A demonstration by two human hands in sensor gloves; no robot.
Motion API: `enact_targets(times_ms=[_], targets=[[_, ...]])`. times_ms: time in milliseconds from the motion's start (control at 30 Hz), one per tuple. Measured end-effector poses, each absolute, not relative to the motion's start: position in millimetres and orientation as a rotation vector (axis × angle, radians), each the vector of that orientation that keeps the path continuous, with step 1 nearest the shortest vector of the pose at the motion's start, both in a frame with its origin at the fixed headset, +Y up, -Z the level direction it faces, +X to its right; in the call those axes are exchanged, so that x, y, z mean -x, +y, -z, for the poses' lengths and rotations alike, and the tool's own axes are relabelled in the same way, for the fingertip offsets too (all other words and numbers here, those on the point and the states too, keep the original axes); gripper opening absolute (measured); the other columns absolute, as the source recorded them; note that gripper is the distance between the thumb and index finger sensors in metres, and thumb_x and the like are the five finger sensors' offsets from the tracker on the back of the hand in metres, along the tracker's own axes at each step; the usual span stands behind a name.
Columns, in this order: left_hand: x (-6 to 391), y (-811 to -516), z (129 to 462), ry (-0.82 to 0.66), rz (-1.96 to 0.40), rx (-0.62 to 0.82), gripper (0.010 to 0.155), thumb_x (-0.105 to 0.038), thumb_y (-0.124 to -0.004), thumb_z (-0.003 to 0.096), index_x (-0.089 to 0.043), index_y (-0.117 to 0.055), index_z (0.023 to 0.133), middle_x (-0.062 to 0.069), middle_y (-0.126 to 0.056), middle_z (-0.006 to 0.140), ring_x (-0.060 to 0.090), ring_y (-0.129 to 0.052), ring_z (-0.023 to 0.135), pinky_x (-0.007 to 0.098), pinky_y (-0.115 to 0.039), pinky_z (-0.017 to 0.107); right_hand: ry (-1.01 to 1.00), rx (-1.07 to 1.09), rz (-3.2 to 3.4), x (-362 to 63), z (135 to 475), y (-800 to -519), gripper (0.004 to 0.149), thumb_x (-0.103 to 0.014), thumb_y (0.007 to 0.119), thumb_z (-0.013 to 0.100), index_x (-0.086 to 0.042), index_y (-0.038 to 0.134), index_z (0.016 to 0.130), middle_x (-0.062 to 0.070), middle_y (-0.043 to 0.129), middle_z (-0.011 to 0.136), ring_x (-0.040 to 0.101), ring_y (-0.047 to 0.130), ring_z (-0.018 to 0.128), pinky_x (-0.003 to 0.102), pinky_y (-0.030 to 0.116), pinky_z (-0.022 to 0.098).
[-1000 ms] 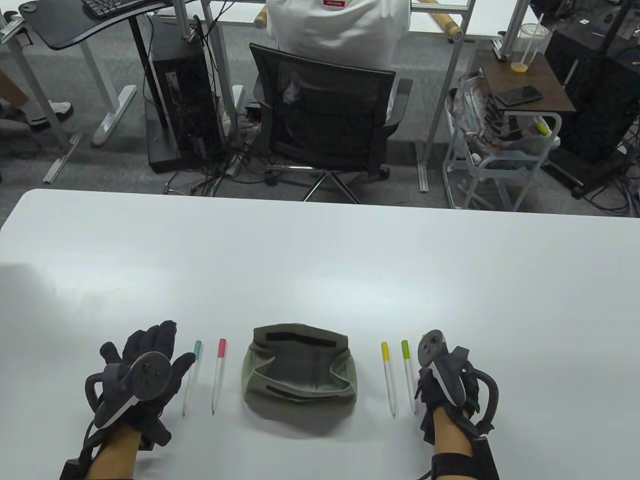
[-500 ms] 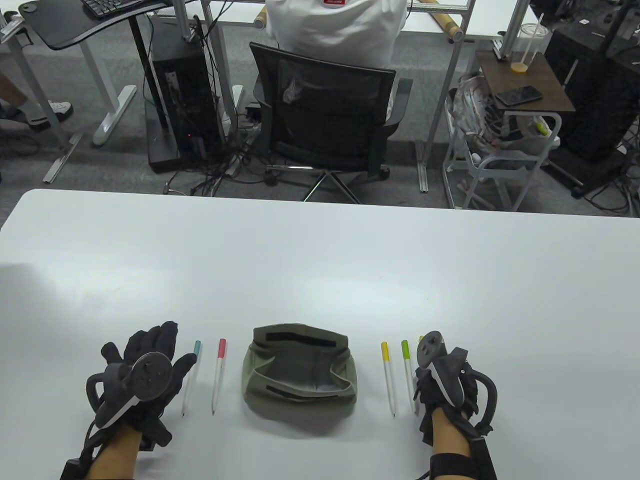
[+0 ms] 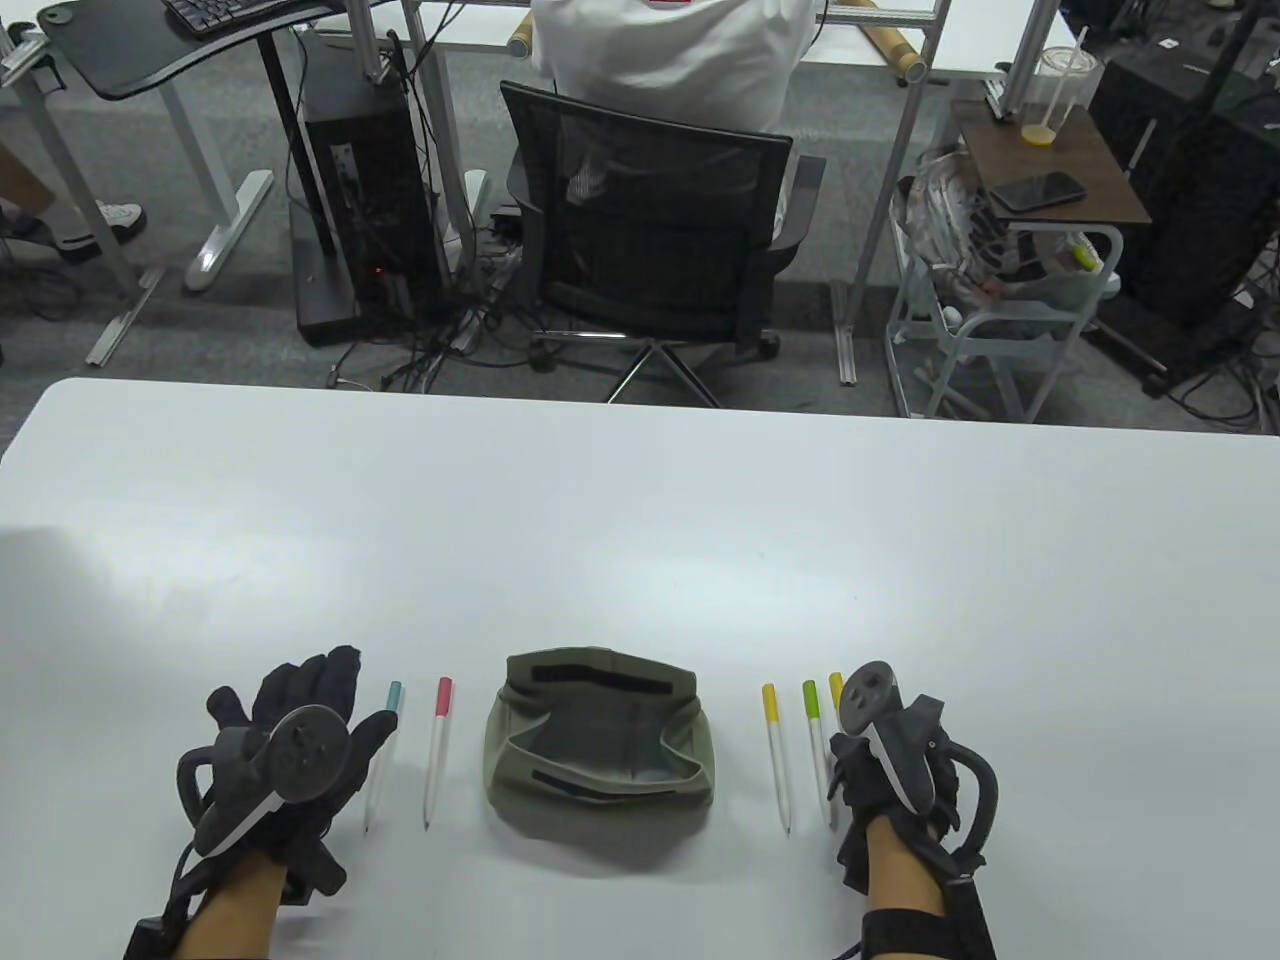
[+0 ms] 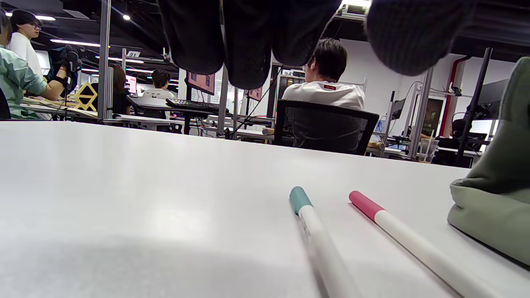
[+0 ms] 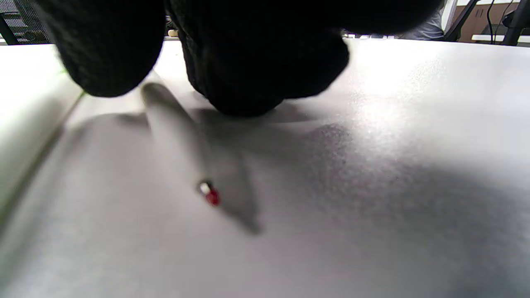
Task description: Twist to extend twist pen refills
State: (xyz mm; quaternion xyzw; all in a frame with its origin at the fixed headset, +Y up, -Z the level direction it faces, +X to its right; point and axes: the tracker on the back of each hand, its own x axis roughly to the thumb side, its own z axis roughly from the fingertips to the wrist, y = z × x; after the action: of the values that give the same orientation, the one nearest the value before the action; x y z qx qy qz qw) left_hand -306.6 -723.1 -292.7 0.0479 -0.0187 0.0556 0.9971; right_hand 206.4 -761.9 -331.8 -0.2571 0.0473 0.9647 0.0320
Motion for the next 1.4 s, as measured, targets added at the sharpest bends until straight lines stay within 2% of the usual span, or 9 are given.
enact_targets(times_ms=[100,233,333,400,567,733,933,1133,1400], targets=[[304,-723,292,-0.044,-0.112,-0.098,0.079,-0.055,-0.073,0.0544,-0.012,-0.053,0.117,0.022,-0.064,0.117,0.053,-0.061,0.106,0.085,-0.031,0.064,0.065,0.776,-2.962,-205,329,-752,0.056,-0.050,0.085,0.031,-0.017,0.091,0.076,0.007,0.100,0.060,0.013,0.099,0.025,0.027,0.085,0.017],[299,-720,291,-0.060,-0.104,-0.121,0.079,-0.055,-0.073,0.0544,-0.012,-0.053,0.117,0.022,-0.064,0.117,0.054,-0.060,0.106,0.085,-0.031,0.064,-0.242,0.618,-2.973,-188,316,-719,0.056,-0.051,0.084,0.031,-0.019,0.091,0.077,0.007,0.100,0.061,0.014,0.100,0.028,0.027,0.085,0.018],[294,-714,290,-0.080,-0.078,-0.155,0.079,-0.056,-0.072,0.0543,-0.012,-0.052,0.117,0.022,-0.064,0.118,0.053,-0.060,0.107,0.085,-0.030,0.064,-0.478,0.456,-3.016,-169,305,-698,0.059,-0.052,0.082,0.031,-0.021,0.088,0.081,0.007,0.098,0.070,0.018,0.101,0.041,0.031,0.087,0.027],[289,-708,288,-0.096,-0.062,-0.184,0.080,-0.057,-0.072,0.0541,-0.012,-0.051,0.118,0.022,-0.063,0.118,0.053,-0.059,0.108,0.085,-0.031,0.065,-0.525,0.260,-3.036,-155,299,-691,0.060,-0.053,0.080,0.032,-0.026,0.083,0.086,0.006,0.093,0.081,0.025,0.099,0.061,0.037,0.086,0.038],[283,-698,285,-0.110,-0.092,-0.199,0.086,-0.062,-0.067,0.0537,-0.013,-0.043,0.120,0.024,-0.053,0.123,0.056,-0.048,0.112,0.085,-0.029,0.065,-0.458,0.117,-3.155,-130,290,-683,0.073,-0.058,0.070,0.033,-0.033,0.061,0.102,0.008,0.067,0.109,0.039,0.068,0.099,0.057,0.070,0.063],[294,-685,292,-0.093,-0.039,-0.125,0.092,-0.069,-0.054,0.0538,-0.015,-0.025,0.123,0.029,-0.023,0.128,0.063,-0.020,0.112,0.088,-0.022,0.063,-0.476,0.179,-3.049,-143,291,-661,0.080,-0.058,0.068,0.032,-0.034,0.052,0.106,0.009,0.047,0.117,0.044,0.043,0.108,0.067,0.051,0.072],[351,-701,303,0.044,-0.037,-0.026,0.089,-0.068,-0.040,0.0552,-0.015,-0.012,0.122,0.032,-0.004,0.124,0.067,0.000,0.106,0.089,-0.013,0.059,-0.307,0.491,-3.016,-214,307,-657,0.084,-0.059,0.065,0.031,-0.039,0.036,0.108,0.003,0.016,0.118,0.041,0.008,0.108,0.068,0.025,0.076],[381,-729,310,0.101,-0.071,0.057,0.086,-0.066,-0.042,0.0559,-0.017,-0.016,0.122,0.032,-0.009,0.124,0.066,-0.004,0.106,0.089,-0.014,0.058,0.019,0.697,-3.063,-253,312,-709,0.084,-0.061,0.063,0.031,-0.043,0.028,0.106,-0.001,0.008,0.116,0.039,0.002,0.106,0.067,0.021,0.076],[372,-731,312,0.083,-0.056,0.070,0.087,-0.066,-0.045,0.0559,-0.018,-0.018,0.123,0.032,-0.011,0.125,0.065,-0.006,0.108,0.088,-0.014,0.059,0.004,0.669,-3.030,-257,310,-717,0.085,-0.060,0.065,0.031,-0.041,0.031,0.106,0.002,0.012,0.117,0.040,0.007,0.106,0.068,0.024,0.075]])
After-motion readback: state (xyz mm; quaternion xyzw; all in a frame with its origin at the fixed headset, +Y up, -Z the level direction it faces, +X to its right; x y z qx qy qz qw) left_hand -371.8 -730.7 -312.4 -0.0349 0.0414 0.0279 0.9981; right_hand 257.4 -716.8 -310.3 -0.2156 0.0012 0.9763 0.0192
